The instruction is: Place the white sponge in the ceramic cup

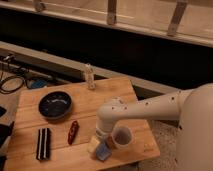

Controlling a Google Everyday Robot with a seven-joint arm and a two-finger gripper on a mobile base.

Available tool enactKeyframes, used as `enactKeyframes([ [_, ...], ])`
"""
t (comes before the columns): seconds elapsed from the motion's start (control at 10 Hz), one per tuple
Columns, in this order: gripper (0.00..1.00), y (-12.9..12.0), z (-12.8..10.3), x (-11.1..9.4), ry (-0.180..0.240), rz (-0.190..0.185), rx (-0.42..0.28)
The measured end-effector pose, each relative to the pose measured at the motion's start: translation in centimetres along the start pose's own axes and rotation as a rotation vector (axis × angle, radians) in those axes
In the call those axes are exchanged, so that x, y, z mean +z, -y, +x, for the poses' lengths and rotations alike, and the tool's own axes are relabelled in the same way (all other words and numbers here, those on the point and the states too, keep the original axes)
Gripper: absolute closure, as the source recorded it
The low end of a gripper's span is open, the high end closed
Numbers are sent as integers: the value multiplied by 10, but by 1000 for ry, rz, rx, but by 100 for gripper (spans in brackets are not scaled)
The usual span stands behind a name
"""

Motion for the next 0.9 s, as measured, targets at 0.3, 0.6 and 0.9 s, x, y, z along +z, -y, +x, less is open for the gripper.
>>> enactKeyframes([
  [0.3, 34, 0, 0, 0, 1, 0, 1],
  [0.6, 68, 3, 3, -2, -1, 3, 8],
  [0.9, 97, -1, 1, -5, 6, 12, -6],
])
